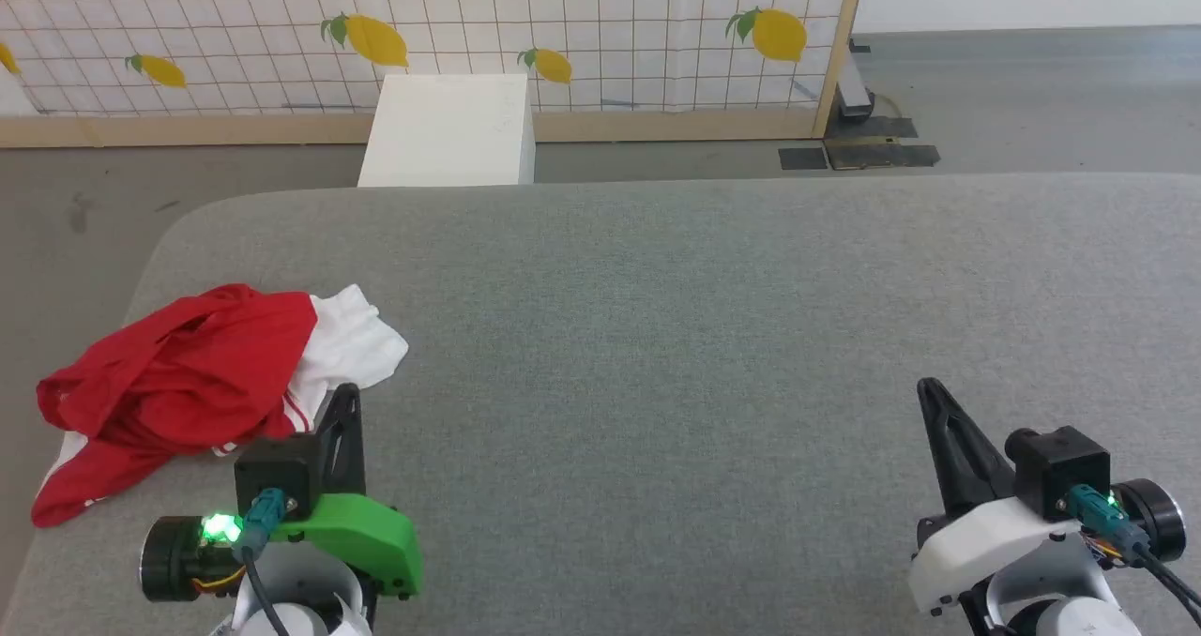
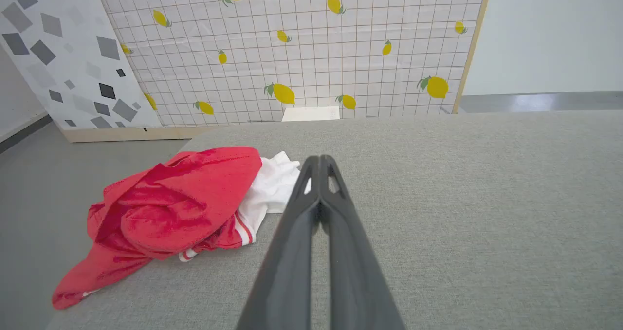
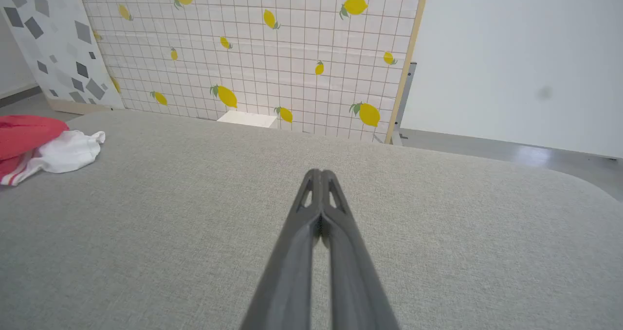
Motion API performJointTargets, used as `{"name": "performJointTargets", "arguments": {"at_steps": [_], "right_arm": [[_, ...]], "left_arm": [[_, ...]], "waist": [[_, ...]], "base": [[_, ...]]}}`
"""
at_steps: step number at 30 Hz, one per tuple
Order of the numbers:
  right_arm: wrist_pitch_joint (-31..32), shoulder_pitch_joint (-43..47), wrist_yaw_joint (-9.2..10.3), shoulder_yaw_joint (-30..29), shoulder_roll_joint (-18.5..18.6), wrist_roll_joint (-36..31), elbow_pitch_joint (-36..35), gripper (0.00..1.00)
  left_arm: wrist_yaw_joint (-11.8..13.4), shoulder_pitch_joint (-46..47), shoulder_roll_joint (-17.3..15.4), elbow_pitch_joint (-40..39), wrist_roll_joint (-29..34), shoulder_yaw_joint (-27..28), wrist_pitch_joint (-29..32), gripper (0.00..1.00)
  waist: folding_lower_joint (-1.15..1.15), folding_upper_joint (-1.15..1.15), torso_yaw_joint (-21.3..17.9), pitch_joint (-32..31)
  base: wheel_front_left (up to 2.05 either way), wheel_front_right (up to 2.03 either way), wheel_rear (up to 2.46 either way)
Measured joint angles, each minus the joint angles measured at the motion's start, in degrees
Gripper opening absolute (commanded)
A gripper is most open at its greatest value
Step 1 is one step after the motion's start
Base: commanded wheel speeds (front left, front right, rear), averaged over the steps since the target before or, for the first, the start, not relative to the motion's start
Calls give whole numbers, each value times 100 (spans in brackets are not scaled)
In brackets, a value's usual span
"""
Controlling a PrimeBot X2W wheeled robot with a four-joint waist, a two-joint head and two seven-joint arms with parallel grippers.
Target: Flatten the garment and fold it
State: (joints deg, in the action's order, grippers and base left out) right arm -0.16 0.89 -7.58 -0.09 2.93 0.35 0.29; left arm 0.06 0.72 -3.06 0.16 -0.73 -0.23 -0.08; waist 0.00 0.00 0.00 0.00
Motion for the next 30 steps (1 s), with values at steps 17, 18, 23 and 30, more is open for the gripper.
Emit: {"name": "performJointTargets", "arguments": {"at_steps": [17,18,23,30], "right_arm": [[0,0,0,1,0,0,0,0],[0,0,0,1,0,0,0,0],[0,0,0,0,0,0,0,0],[-1,3,0,-2,1,2,4,100]], "left_arm": [[0,-1,0,0,0,0,0,0],[0,-1,0,0,0,0,0,0],[0,-1,0,0,0,0,0,0],[0,3,0,2,-29,-23,0,100]], "waist": [[0,0,0,0],[0,0,0,0],[0,0,0,0],[0,0,0,0]], "base": [[0,0,0],[0,0,0],[0,0,0],[0,0,0]]}}
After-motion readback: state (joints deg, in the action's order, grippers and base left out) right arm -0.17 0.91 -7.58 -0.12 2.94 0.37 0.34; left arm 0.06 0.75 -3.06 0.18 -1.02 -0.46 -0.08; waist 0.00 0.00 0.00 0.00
